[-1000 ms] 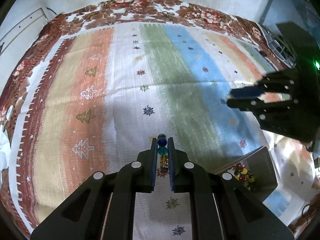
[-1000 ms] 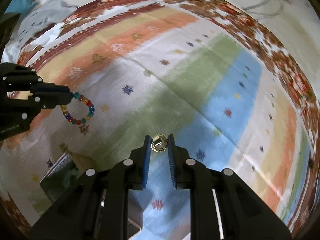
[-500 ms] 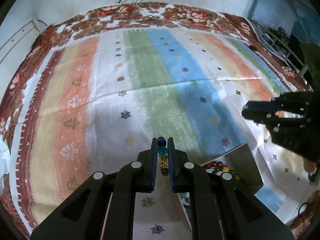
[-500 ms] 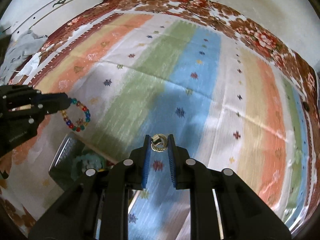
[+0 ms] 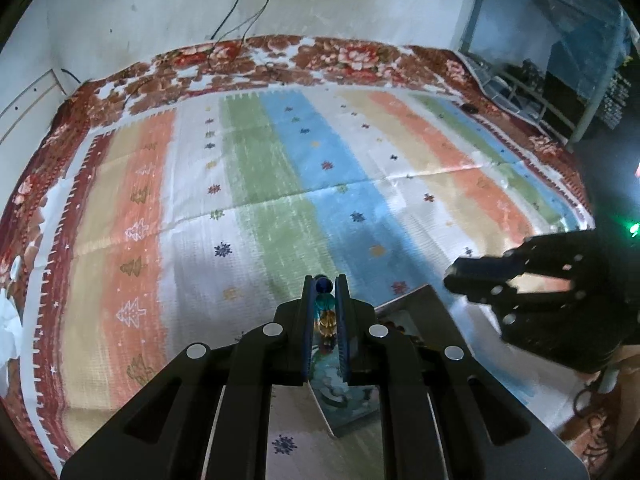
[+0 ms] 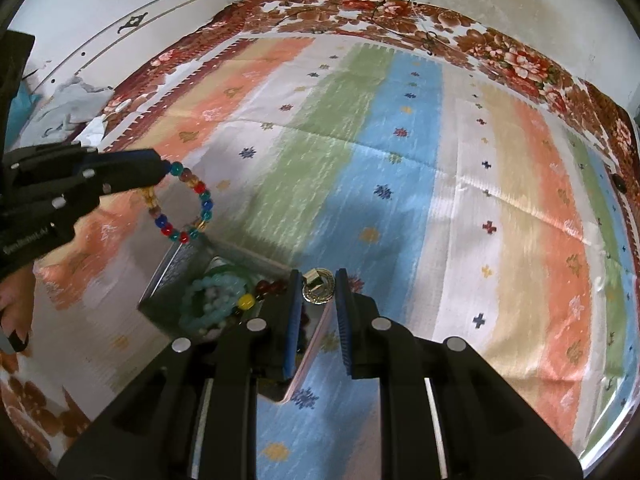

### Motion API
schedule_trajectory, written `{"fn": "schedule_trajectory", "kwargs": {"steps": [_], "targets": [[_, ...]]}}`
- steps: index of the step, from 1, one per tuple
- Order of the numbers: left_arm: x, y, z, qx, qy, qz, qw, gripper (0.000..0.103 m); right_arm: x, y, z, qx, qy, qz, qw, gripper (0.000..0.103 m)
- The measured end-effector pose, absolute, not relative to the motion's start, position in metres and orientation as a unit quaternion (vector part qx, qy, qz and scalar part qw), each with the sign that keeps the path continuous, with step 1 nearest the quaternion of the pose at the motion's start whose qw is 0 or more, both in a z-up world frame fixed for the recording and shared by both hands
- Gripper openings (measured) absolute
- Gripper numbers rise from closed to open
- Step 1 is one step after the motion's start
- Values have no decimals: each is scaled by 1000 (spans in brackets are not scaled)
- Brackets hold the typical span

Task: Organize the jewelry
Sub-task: 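Carry the multicolour bracelet and gold charm over the tin with both grippers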

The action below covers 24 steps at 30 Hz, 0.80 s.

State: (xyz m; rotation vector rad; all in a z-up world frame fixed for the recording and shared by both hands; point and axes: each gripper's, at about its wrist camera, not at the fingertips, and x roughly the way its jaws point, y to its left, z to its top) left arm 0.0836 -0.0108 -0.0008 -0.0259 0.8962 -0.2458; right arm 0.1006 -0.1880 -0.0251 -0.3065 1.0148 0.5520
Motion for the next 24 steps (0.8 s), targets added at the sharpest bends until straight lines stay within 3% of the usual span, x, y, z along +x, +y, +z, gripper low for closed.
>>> {"fn": "schedule_trajectory", "kwargs": {"steps": [24], "targets": [[25,-48,-6,9,416,-134,899,9,65,-194,-32,-109,482,283,822,18]]}}
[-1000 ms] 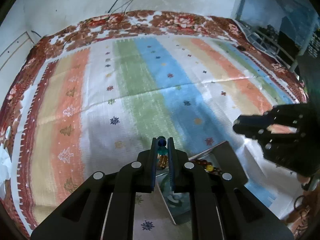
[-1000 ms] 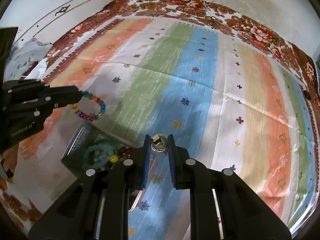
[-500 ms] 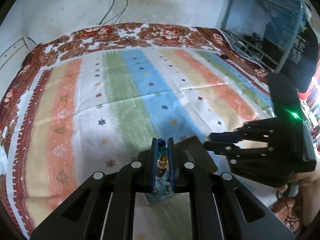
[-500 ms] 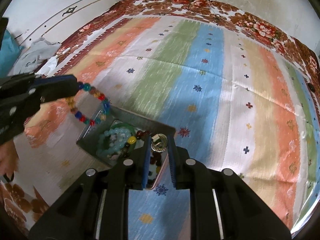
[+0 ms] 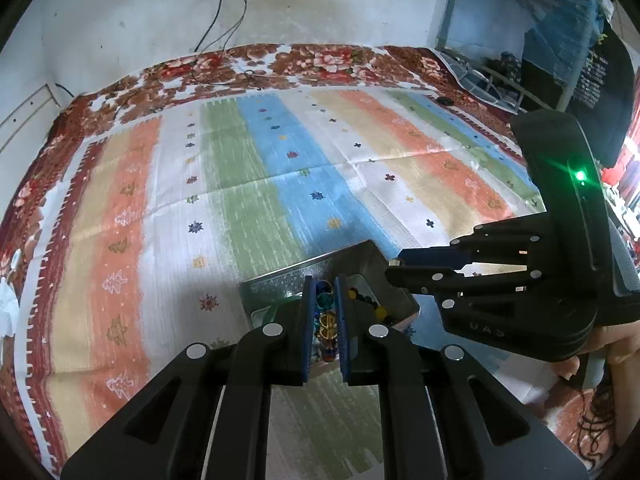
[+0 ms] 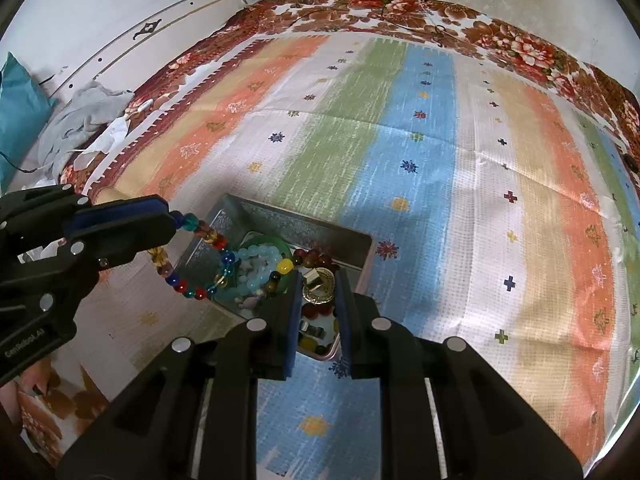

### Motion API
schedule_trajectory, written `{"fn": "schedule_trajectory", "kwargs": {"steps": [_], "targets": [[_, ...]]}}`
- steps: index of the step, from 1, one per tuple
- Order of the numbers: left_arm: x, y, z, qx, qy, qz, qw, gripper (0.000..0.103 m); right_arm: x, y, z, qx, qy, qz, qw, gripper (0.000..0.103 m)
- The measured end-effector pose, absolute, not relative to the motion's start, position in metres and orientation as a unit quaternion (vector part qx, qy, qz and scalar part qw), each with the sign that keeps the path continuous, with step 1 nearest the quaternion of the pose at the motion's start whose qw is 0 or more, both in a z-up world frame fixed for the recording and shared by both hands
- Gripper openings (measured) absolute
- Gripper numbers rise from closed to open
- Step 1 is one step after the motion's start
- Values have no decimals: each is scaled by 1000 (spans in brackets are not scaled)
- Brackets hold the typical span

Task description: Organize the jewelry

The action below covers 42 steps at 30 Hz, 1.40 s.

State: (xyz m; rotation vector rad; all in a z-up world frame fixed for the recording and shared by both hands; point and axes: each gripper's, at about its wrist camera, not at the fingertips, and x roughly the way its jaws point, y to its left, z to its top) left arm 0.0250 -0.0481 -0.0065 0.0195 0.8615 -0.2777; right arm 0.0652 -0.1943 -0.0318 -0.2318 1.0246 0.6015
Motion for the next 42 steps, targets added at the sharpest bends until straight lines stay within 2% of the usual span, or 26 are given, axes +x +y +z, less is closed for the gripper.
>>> {"fn": "schedule_trajectory", "kwargs": {"steps": [7,8,9,10,11,13,18,25,31,42], "targets": [[25,-52,-4,22,401,-130,907,10,67,-195,-32,-110,482,278,824,19],[26,-52,-3,26,395,-125,910,11,67,-194,-32,-113,480,272,826,23],[26,-53,-2,28,392,-122,911,24,69,-195,-32,-117,478,266,829,29],[25,-51,0,28,385,-120,915,42,68,-195,-32,-122,473,261,833,41],[25,-50,2,27,381,-121,916,45,67,-196,-30,-124,468,257,836,45],[23,-46,5,22,375,-119,919,46,67,-201,-28,-122,462,252,841,46],[23,-38,3,16,386,-113,915,50,66,-217,-24,-111,453,242,851,59],[21,-34,6,9,385,-120,915,58,58,-230,-18,-95,436,246,860,72],[15,-31,5,-3,389,-132,912,62,49,-240,-10,-83,413,252,871,91],[1,-26,7,-8,374,-138,917,79,33,-251,-1,-62,385,256,885,98]]}}
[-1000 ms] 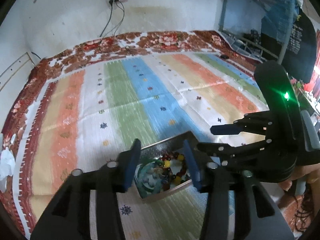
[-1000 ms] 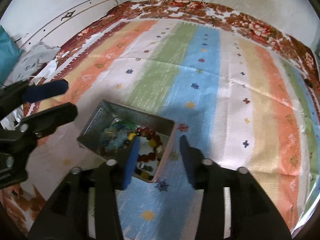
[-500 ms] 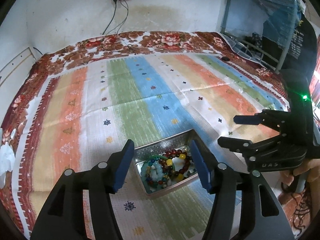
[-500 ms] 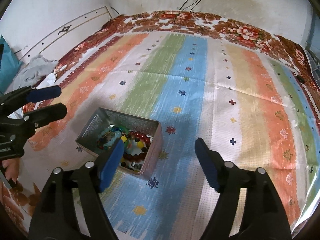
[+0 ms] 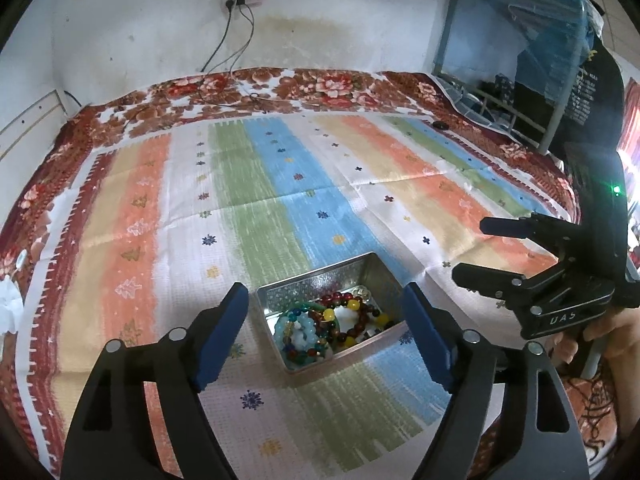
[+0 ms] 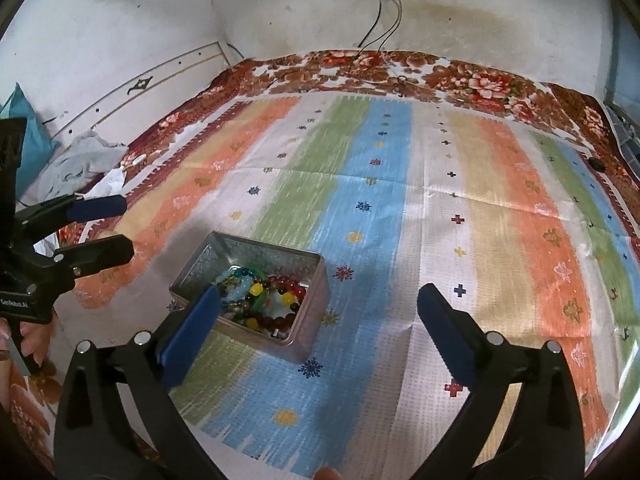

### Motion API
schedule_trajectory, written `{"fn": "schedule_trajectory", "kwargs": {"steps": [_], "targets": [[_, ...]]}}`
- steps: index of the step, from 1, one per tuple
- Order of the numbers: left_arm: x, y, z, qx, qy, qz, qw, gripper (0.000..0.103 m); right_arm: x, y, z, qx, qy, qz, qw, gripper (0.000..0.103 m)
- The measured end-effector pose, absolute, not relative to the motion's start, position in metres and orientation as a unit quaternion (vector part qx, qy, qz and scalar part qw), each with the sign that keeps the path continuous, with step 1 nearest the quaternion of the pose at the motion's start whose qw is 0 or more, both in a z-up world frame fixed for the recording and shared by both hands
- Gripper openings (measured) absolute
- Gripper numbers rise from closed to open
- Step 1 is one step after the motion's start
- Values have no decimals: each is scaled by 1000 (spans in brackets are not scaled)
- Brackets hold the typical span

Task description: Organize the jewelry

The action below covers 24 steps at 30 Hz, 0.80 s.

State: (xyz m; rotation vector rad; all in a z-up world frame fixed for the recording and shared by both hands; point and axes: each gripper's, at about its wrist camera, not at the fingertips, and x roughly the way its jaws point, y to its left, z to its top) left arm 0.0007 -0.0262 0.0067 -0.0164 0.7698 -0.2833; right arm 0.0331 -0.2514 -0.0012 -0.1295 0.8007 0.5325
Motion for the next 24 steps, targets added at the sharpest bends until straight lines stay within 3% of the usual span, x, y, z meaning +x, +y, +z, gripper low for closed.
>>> {"fn": "schedule_trajectory", "kwargs": {"steps": [13,24], "targets": [[-28,-26,5,8,359,-134,924,97,11,-264,8,-36,361,260,895,98],[-55,-26,8,20,333,-105,937,97,-25,-259,12,-60,325,263,906,98]]}}
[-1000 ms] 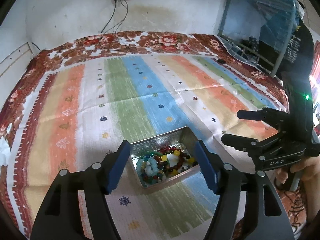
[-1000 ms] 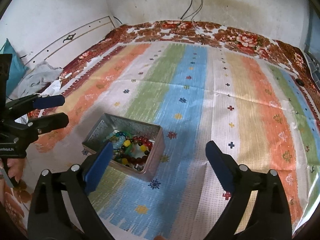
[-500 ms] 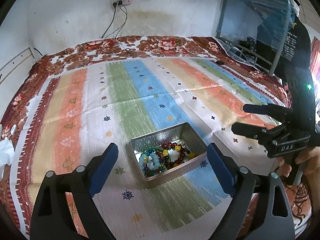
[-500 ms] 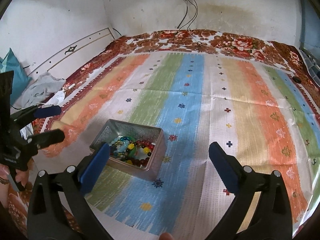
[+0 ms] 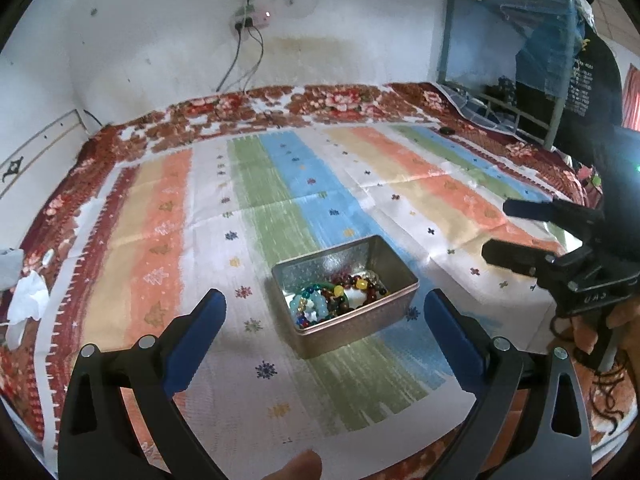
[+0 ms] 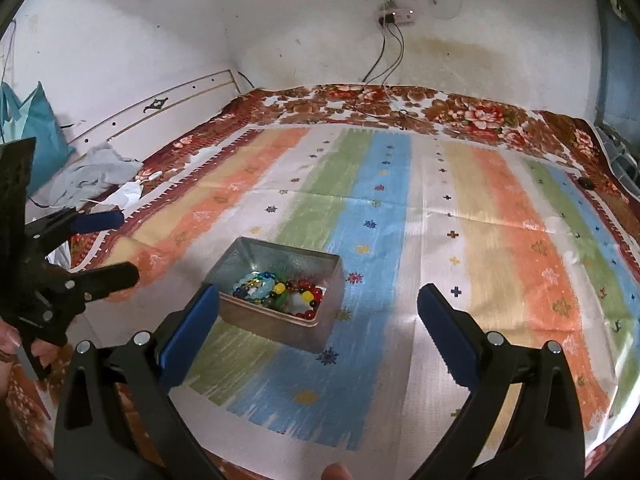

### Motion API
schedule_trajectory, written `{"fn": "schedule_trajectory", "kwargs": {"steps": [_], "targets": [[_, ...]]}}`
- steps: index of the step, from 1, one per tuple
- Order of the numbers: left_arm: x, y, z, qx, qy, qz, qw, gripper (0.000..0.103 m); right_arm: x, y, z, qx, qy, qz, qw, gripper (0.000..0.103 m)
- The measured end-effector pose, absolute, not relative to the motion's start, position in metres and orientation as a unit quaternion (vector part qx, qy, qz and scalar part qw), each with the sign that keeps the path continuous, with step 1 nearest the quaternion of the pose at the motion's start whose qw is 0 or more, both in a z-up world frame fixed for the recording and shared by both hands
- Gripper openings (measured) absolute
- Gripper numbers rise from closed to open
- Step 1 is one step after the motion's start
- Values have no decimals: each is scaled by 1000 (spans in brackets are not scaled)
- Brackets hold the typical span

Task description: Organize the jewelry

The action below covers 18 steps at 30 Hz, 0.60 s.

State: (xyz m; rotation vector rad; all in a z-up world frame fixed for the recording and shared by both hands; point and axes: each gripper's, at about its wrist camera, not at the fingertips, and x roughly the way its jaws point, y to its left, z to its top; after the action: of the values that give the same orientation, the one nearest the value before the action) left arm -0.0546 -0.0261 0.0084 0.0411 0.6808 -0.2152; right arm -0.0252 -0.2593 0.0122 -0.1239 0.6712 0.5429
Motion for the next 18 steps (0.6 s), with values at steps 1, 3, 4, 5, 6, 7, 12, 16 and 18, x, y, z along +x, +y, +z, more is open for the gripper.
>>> {"fn": "schedule_trajectory", "kwargs": {"steps": [1,3,4,5,6,7,12,16,18], "targets": [[-55,-26,9,20,331,-105,937,97,-26,-259,11,-59,327,263,906,98],[-56,-26,10,21,327,-105,939,97,-26,-258,10,-63,328,264,905,98],[-56,-27,11,23,327,-103,939,97,-25,-257,9,-65,329,263,904,98],[-55,-28,11,25,327,-101,939,97,-25,-256,8,-68,332,262,903,98],[-55,-28,10,27,326,-100,940,97,-24,-255,7,-70,335,261,902,98],[-55,-30,10,32,327,-97,940,97,-23,-254,6,-72,339,261,901,98],[-55,-34,11,46,323,-86,941,97,-21,-253,2,-72,348,262,897,98],[-55,-29,13,38,316,-71,945,97,-20,-255,1,-68,351,263,896,98],[-55,-26,15,29,314,-72,946,97,-20,-254,0,-70,353,264,895,98]]}}
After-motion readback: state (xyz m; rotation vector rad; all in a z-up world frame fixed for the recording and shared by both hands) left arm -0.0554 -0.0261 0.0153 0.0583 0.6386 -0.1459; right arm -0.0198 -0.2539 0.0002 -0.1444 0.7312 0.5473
